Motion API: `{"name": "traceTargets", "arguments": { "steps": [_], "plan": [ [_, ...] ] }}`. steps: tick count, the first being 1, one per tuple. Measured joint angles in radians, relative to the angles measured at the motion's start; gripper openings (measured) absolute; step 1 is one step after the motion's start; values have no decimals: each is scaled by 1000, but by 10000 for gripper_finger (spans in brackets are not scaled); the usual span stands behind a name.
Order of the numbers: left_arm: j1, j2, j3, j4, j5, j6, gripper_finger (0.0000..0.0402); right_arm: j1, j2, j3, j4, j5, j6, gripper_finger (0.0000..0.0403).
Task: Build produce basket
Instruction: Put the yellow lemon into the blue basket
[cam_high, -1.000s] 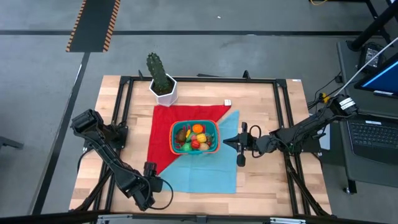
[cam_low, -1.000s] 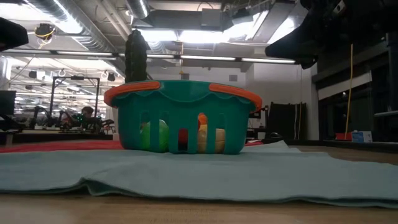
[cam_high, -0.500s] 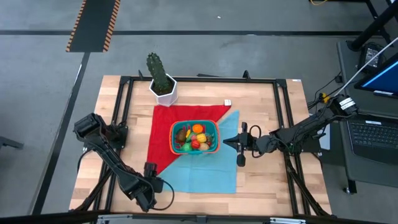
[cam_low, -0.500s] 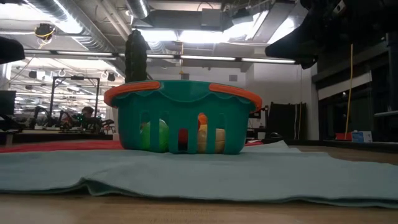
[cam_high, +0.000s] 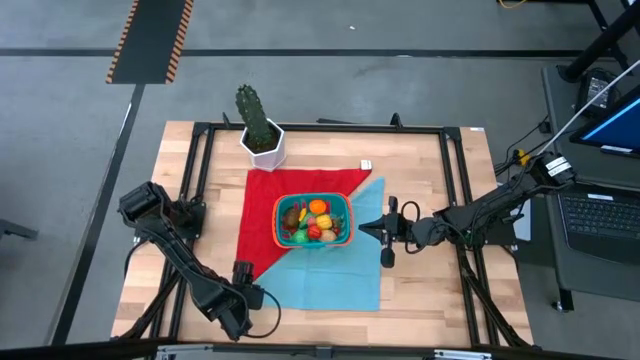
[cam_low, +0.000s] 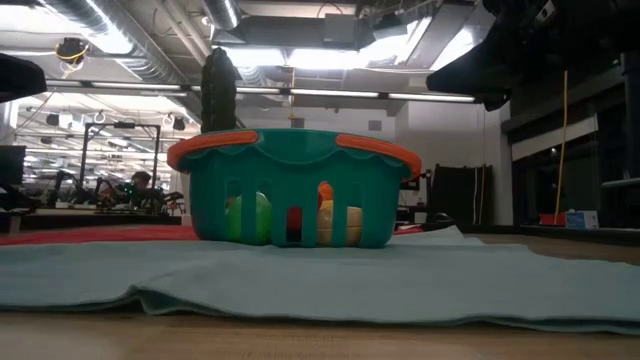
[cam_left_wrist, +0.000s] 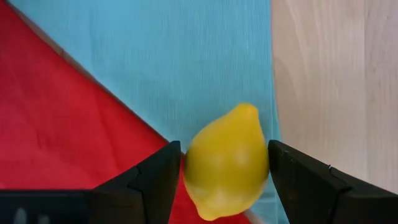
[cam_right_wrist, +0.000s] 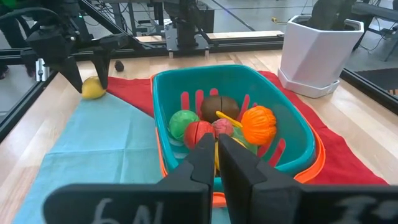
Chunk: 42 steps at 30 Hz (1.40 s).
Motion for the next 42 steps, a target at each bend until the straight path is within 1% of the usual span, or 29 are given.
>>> {"name": "traceTargets", "arguments": {
  "steps": [18,22,29,33,35,38,42],
  "plan": [
    [0,0,0,0,0,-5,231,0,0,0,0,0,0,26],
    [0,0,0,-4,23,-5,231,0,0,0,0,0,0,26],
    [0,0,0,-13,24,-5,231,0,0,0,0,0,0,26],
    [0,-1,-28,12,26,-21,231,0,0,0,0,0,0,26],
    [0,-1,-60,49,48,-53,225,0,0,0,0,0,0,26],
    [-1,-9,-97,106,52,-61,209,0,0,0,0,0,0,26],
    [-1,-10,-100,108,46,-61,199,0,0,0,0,0,0,26]
  ]
}}
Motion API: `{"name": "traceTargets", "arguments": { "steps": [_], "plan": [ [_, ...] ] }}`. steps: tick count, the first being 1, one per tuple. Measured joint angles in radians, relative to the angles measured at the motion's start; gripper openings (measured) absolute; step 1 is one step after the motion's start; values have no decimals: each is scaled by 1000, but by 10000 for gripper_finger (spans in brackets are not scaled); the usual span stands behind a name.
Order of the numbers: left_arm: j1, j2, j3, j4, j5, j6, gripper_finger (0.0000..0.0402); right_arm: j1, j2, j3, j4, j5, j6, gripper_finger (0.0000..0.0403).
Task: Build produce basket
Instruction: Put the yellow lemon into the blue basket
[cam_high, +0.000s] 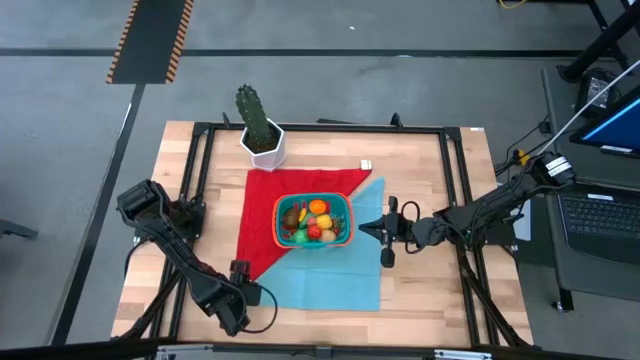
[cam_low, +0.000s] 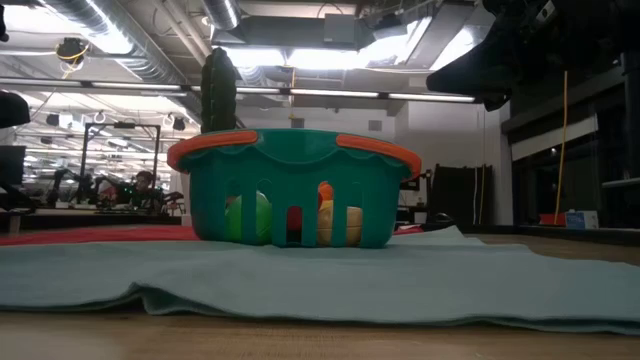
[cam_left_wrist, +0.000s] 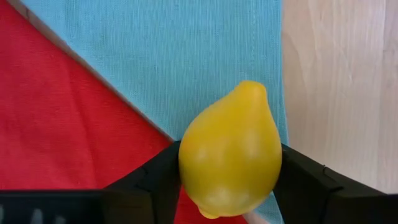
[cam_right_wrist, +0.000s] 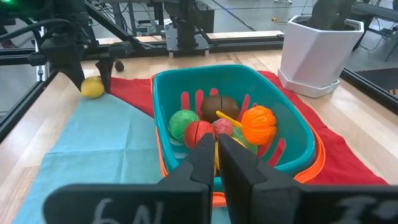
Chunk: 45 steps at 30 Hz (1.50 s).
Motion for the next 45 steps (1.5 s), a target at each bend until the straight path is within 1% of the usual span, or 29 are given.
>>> {"name": "traceTargets", "arguments": {
  "steps": [2,6,9,12,17,21,24,28,33,39,42,45],
  "plan": [
    [0,1,7,-4,0,5,205,0,0,0,0,0,0,26],
    [1,5,20,-9,-13,8,233,0,0,0,0,0,0,26],
    [3,7,26,-11,-21,8,239,0,0,0,0,0,0,26],
    [3,7,28,-12,-21,7,230,0,0,0,0,0,0,26],
    [0,7,30,-24,-10,8,198,0,0,0,0,0,0,26],
    [0,-7,29,-64,8,1,198,0,0,0,0,0,0,26],
    [0,-42,29,-79,10,-28,198,0,0,0,0,0,0,26],
    [0,-97,29,-87,-13,-50,201,0,0,0,0,0,0,26],
    [-18,-171,29,-100,-109,-60,197,0,0,0,0,0,0,26],
    [-76,-266,29,-126,-307,-83,197,0,0,0,0,0,0,26],
    [-88,-305,29,-123,-370,-99,197,0,0,0,0,0,0,26],
    [-99,-329,26,-101,-469,-100,197,0,0,0,0,0,0,26]
  ]
}}
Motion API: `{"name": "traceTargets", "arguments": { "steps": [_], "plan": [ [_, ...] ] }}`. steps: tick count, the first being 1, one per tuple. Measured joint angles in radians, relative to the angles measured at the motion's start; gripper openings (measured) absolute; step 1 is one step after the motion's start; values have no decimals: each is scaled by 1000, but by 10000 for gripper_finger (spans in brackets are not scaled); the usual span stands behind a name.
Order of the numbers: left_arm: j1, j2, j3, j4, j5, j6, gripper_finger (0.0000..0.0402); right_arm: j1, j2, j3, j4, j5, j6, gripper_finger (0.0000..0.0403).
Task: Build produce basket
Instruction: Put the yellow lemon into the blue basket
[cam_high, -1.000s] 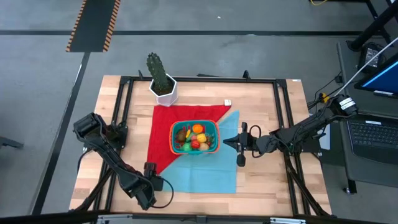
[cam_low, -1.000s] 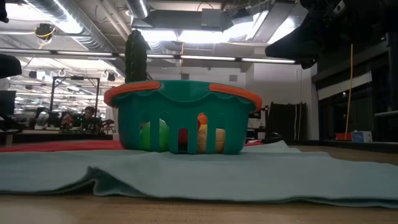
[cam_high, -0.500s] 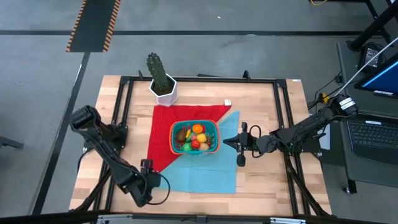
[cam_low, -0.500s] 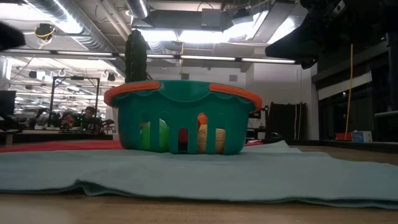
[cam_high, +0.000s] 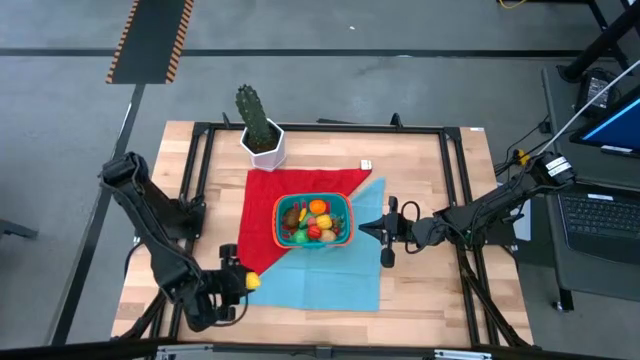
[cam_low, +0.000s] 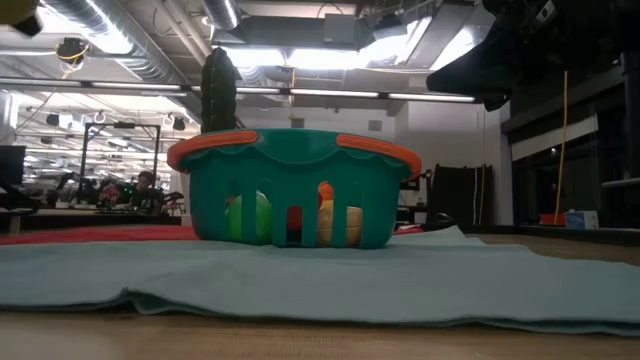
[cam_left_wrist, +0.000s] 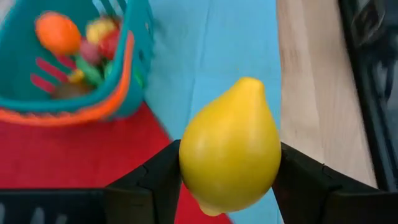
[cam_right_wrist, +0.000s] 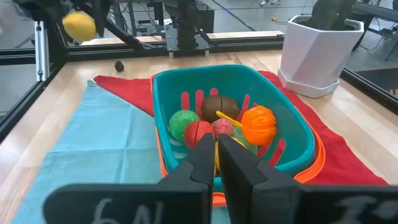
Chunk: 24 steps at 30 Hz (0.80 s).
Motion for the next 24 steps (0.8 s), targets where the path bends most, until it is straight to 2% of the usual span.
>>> {"name": "traceTargets", "arguments": {
  "steps": [4,11,16,20,24],
  "plan": [
    [-5,-5,-55,126,-70,28,197,0,0,0,0,0,19,26],
    [12,-3,-238,648,-115,229,197,11,0,0,0,-9,18,26],
    [29,-3,-305,898,-130,349,197,26,0,0,0,-9,5,26],
    [52,-3,-323,1012,-130,451,197,36,0,0,0,-9,-12,26],
    [95,-3,-325,1022,-130,479,197,36,0,0,0,-10,-8,26]
  ]
}}
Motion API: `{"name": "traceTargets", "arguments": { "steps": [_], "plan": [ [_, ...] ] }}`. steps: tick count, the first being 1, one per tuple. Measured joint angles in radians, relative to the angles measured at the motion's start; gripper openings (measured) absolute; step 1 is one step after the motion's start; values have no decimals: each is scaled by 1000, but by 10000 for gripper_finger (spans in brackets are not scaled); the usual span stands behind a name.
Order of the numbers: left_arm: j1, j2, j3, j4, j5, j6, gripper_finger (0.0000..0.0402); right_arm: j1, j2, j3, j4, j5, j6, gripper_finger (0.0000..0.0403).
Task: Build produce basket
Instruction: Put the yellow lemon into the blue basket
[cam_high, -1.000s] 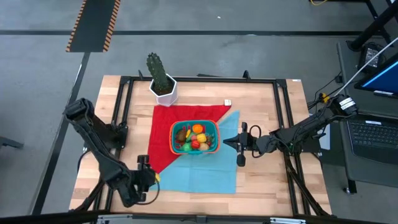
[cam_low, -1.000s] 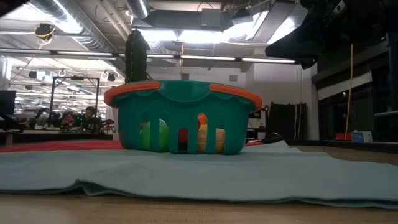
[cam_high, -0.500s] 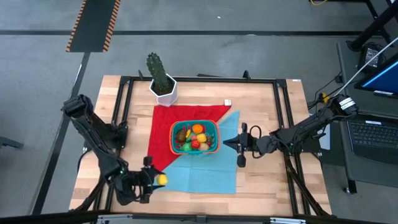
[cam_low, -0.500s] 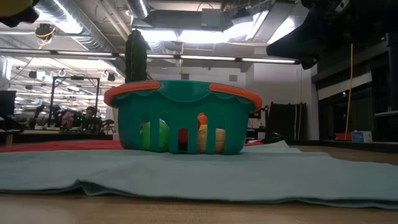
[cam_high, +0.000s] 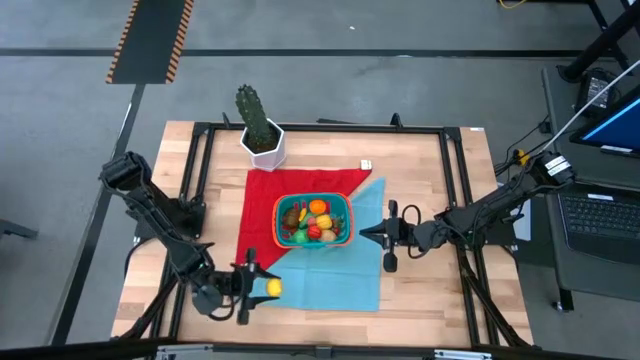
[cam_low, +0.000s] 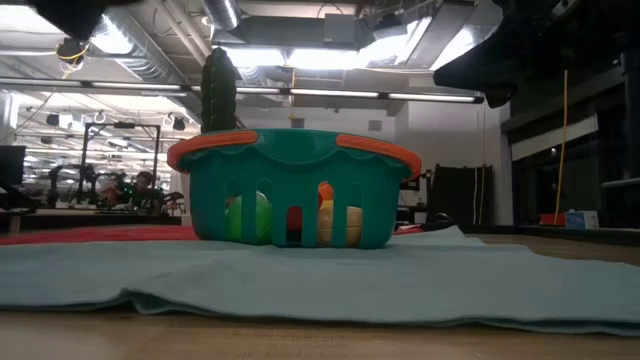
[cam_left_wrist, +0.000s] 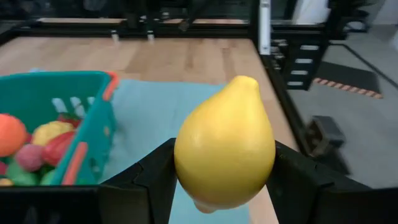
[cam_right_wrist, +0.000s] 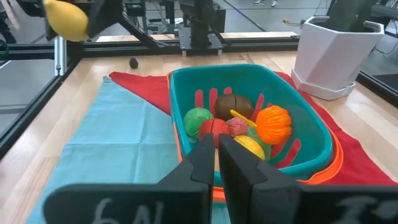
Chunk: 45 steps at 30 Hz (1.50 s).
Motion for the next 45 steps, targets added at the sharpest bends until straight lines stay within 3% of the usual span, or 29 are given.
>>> {"name": "traceTargets", "arguments": {
  "steps": [8,13,23,33,40,45],
  "plan": [
    [115,0,-1,-2,-4,10,197,0,0,0,0,12,0,26],
    [185,0,-1,13,-84,30,198,-1,0,-1,0,95,3,26],
    [287,0,-1,14,-160,37,198,-1,0,-1,-1,98,24,26],
    [402,0,-1,13,-60,52,198,-1,0,-1,-6,97,27,26],
    [568,0,3,2,162,53,197,-1,0,-1,-8,96,30,26],
    [634,0,84,-206,202,78,197,-1,0,-1,-17,96,26,26]
  ]
}}
